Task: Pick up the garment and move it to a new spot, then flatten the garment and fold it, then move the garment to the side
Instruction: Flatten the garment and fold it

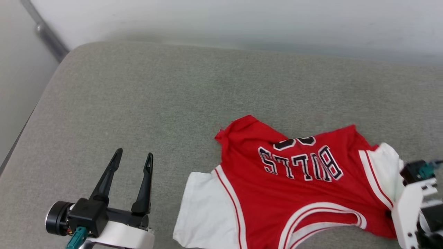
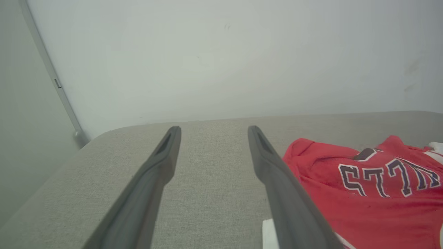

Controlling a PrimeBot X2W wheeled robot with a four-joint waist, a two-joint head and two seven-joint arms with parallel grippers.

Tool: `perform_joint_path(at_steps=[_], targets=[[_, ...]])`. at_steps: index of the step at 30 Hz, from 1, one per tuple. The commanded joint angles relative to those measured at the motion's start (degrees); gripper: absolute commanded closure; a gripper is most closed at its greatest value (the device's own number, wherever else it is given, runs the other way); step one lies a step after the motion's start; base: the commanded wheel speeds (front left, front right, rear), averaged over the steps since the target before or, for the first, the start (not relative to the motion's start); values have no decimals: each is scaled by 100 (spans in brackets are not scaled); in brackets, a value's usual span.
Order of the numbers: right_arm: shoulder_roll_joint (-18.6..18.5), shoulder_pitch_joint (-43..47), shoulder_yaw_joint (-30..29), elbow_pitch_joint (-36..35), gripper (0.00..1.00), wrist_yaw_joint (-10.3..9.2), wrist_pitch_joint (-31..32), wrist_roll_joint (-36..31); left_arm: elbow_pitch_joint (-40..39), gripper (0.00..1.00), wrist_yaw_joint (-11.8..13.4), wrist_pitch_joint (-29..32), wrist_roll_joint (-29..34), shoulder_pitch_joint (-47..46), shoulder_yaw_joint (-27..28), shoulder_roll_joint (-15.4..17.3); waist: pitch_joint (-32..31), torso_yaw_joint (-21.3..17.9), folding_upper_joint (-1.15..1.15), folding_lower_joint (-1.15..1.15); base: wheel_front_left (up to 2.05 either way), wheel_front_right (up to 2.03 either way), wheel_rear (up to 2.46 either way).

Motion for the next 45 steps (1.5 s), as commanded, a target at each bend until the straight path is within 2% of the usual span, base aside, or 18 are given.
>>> perform_joint_path(at_steps=[1,4,10,11,12,13,20,26,28,33,34,40,45], targets=[[-74,457,-149,28,100,-20,132,-36,-8,0,-16,-14,28,81,21,-36,-105,-116,0,0,0,0,0],[36,951,-602,-304,100,-19,207,-104,4,0,-24,-14,23,156,24,-52,-168,-200,0,0,0,0,0],[567,1717,-1189,-857,100,-14,197,-308,51,0,-28,-14,27,296,35,-54,-237,-368,0,0,0,0,0],[638,1747,-1219,-917,92,-14,125,-342,66,0,-30,-14,30,313,20,-39,-242,-393,0,0,0,0,0],[691,1750,-1217,-976,51,-14,29,-384,77,0,-32,-14,33,313,14,-23,-247,-416,0,0,0,0,0],[732,1737,-1210,-1015,0,-14,-54,-419,90,0,-33,-14,35,306,8,-8,-255,-437,0,0,0,0,0],[790,1362,-1017,-1448,0,-15,-1173,-297,194,0,-38,-14,-62,377,-73,94,-377,-611,0,0,0,0,0],[960,1157,-1057,-1808,0,-15,-2764,-232,417,0,-36,-3,-462,608,-479,358,-428,-771,0,0,0,0,0],[1031,1145,-1054,-1900,0,-15,-3351,-236,471,0,-37,168,-621,696,-652,459,-431,-813,0,0,0,0,0],[1147,1174,-1076,-1911,0,-14,-4648,-346,364,0,-37,1033,-1010,808,-903,706,-410,-901,0,0,0,0,0],[1291,1108,-1142,-1863,0,-14,-5087,-275,221,0,-7,1806,-1286,892,-933,740,-353,-964,0,0,0,0,0],[1237,947,-1019,-1794,0,-14,-5561,-553,-175,0,106,3340,-1395,947,-1154,992,-135,-1089,0,0,0,0,0],[1269,865,-889,-1667,0,-15,-5765,-592,-156,0,248,3968,-1341,915,-1213,1126,64,-1211,0,0,0,0,0]])
